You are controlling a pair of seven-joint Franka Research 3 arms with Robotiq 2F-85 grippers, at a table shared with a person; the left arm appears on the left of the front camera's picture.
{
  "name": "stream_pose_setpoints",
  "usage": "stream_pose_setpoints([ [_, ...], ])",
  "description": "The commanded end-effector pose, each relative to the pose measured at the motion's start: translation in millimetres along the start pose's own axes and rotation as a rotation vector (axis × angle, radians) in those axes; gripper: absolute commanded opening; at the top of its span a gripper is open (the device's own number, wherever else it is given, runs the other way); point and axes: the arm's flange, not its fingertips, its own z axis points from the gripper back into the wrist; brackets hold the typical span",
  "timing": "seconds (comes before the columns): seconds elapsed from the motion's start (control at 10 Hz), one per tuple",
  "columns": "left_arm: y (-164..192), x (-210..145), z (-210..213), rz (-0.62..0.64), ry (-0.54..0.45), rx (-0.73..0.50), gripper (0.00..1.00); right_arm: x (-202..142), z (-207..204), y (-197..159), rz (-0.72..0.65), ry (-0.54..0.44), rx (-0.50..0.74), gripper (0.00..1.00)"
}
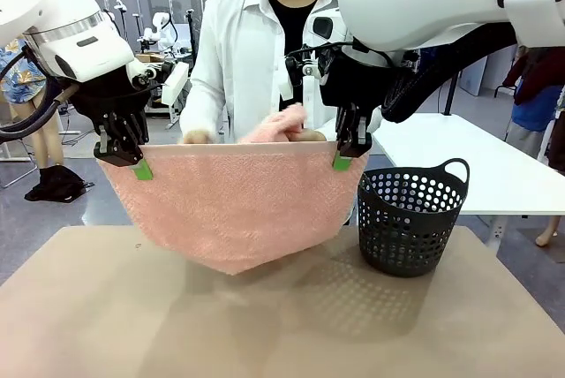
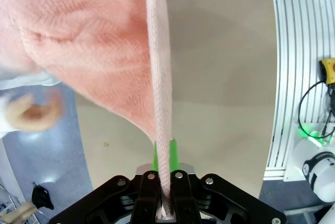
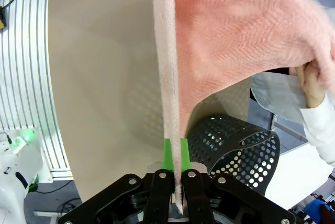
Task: Fold the towel.
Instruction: Release the end of the 100 cm Hotel Towel you were holding and grab the top end of the folded side.
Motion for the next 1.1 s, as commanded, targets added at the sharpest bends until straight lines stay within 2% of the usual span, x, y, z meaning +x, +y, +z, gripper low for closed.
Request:
stream_pose_setpoints([
  [0.0,0.6,-0.9,0.1,0.003,0.002,0.002,0.00,-1.3,-0.4,-0.7,-0.001,0.004,-0.001,0.00],
  [1.0,0.6,-0.9,0.1,0.003,0.002,0.002,0.00,-1.3,-0.4,-0.7,-0.001,0.004,-0.001,0.00],
])
